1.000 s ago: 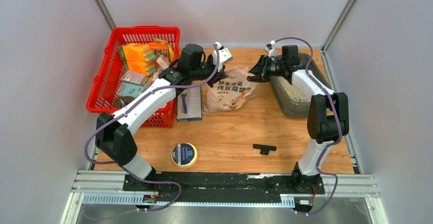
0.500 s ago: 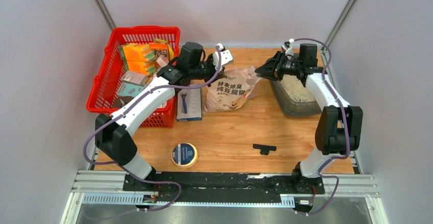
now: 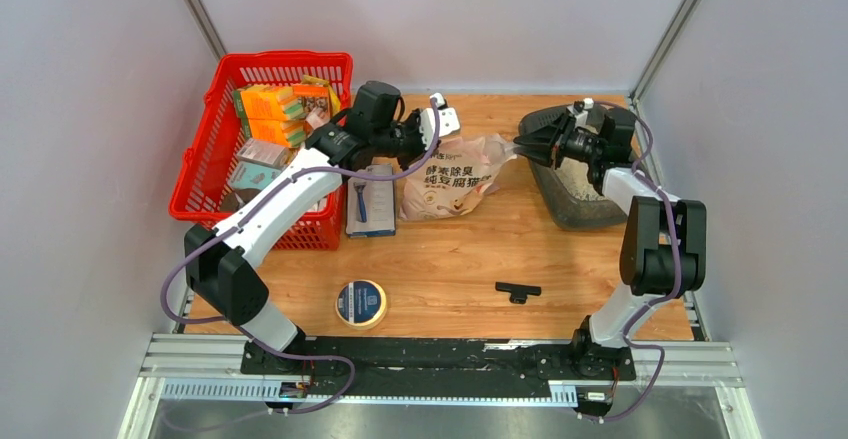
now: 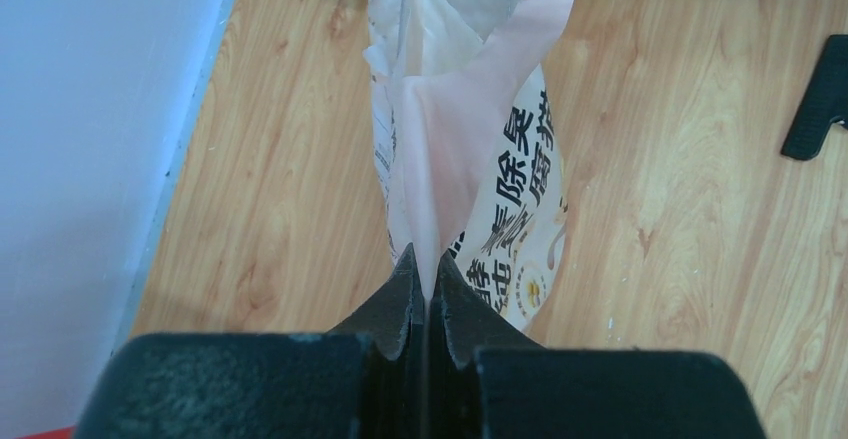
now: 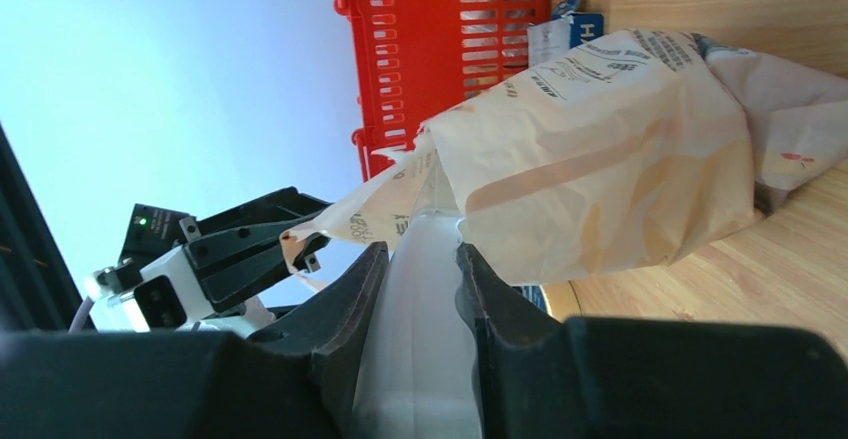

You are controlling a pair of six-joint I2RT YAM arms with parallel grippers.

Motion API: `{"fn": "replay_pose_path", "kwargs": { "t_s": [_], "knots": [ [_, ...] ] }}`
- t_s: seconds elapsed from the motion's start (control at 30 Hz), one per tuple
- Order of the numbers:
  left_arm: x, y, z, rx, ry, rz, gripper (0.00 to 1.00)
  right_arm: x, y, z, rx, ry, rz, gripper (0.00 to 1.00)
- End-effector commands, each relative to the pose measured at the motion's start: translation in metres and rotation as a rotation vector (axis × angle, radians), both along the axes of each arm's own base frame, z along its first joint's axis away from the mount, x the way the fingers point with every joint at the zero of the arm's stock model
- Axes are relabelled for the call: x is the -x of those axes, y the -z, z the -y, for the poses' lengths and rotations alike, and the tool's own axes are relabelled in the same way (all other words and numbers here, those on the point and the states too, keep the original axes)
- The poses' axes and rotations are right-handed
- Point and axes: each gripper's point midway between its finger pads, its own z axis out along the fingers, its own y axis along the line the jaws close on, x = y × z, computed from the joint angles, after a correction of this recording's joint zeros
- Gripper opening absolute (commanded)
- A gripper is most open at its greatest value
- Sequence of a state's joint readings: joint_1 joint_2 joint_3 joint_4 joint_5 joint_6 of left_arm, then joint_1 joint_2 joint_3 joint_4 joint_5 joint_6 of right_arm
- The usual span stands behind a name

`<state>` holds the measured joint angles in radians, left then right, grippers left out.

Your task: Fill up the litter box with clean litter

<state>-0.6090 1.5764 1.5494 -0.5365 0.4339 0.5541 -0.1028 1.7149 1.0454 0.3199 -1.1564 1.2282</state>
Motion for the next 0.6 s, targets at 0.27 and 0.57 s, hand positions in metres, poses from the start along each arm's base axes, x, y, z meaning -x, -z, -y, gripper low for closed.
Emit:
{"fn": "replay_pose_path", "kwargs": {
  "t_s": [0.27, 0.57],
  "knots": [
    [-0.011, -0.065, 0.003, 0.054, 0.021, 0.211, 0.00, 0.004, -0.047, 0.020, -0.019, -0.012, 0.179, 0.00],
    [-0.019, -0.066, 0.001, 0.026, 0.012, 0.225, 0.00, 0.008, -0.040, 0.034, -0.143, 0.007, 0.246, 0.00]
  ]
}}
